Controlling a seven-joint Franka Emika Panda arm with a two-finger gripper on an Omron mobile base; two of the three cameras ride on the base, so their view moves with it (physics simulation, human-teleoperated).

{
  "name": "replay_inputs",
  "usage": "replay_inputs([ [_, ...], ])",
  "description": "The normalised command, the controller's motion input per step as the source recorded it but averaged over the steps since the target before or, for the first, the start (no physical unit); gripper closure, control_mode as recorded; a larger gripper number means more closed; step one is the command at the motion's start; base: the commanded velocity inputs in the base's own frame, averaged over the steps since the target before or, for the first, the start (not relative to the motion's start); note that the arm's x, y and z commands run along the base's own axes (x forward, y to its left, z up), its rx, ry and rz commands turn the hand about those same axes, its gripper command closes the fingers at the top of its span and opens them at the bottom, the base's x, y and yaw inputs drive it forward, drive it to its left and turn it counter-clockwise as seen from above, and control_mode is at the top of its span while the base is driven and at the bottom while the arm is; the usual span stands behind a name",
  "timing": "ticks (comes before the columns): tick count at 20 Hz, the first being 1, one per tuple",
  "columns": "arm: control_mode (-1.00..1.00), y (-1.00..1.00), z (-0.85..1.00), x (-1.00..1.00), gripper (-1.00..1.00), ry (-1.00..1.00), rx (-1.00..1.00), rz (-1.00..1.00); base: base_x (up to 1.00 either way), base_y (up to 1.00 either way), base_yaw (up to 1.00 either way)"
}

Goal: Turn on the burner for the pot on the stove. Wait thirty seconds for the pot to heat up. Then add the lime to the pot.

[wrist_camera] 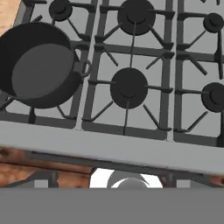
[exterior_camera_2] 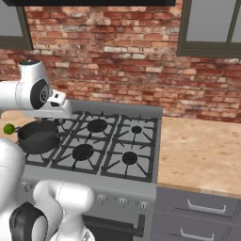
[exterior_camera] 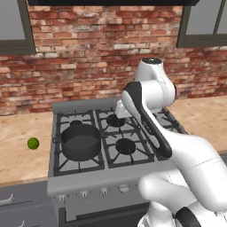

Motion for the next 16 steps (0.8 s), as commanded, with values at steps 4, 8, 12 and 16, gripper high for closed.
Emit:
replay_inputs([
  [4,-1.0,0.63,-0.19,-0.63,-1.0,0.0,-0.04,0.05,0.0,0.0,0.0],
  [8,-1.0,0.48,-0.2,-0.57,-1.0,0.01,-0.02,0.04,0.0,0.0,0.0],
  [12,-1.0,0.24,-0.19,-0.54,-1.0,0.03,0.0,0.01,0.0,0.0,0.0],
  [16,-1.0,0.13,-0.26,-0.44,-1.0,0.01,0.02,0.0,0.0,0.0,0.0],
])
